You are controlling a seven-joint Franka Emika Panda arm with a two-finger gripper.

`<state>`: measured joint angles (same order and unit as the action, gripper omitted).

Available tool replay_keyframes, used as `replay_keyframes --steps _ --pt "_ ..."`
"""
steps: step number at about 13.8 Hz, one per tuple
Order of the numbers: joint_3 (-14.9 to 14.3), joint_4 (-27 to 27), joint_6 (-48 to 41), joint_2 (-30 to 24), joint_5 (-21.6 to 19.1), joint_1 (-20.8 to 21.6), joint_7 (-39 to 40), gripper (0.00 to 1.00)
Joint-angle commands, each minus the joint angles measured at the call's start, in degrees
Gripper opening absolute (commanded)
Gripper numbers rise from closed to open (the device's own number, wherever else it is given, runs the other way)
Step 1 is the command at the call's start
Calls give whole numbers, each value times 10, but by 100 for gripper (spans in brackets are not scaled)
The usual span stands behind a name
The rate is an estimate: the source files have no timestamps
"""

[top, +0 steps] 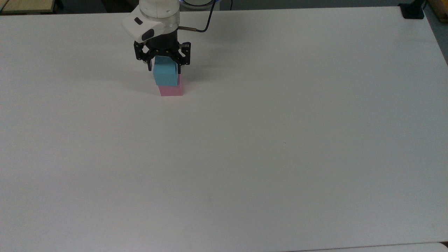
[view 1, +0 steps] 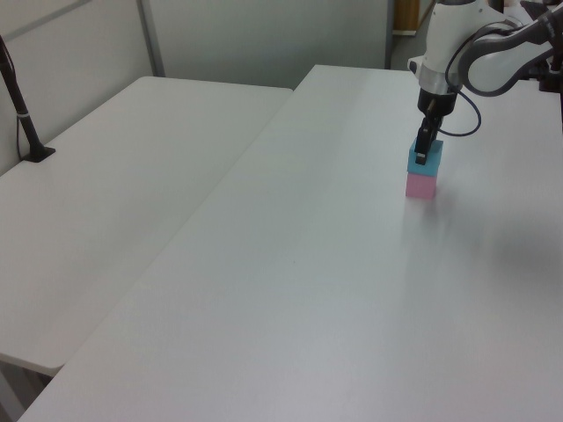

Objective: Put blue cube on pink cube
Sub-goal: 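Lower the light-blue cube onto the top of the pink cube, then open the gripper and raise it away from the stacked cubes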

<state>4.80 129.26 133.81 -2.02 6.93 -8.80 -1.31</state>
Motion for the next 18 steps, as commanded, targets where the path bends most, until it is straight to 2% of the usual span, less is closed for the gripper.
replay_keyframes --steps 1,3,4,6,9,12,13,14,16,18 --pt "-1 -6 10 3 12 1 -15 100" --pt "-1 -25 -17 -7 12 0 -15 100" --pt "-1 -53 -63 -9 12 1 -14 100" --pt "-1 -156 -202 -6 5 5 -15 100" --pt "3 -317 -354 12 -9 17 -12 100" --pt "-6 -427 -437 48 -32 18 19 100" --pt "-8 -445 -441 62 -31 26 32 100" --pt "-26 -451 -447 64 -30 42 37 100" --pt "-100 -451 -447 64 -30 122 44 100" --pt "-107 -451 -449 59 -32 133 43 100"
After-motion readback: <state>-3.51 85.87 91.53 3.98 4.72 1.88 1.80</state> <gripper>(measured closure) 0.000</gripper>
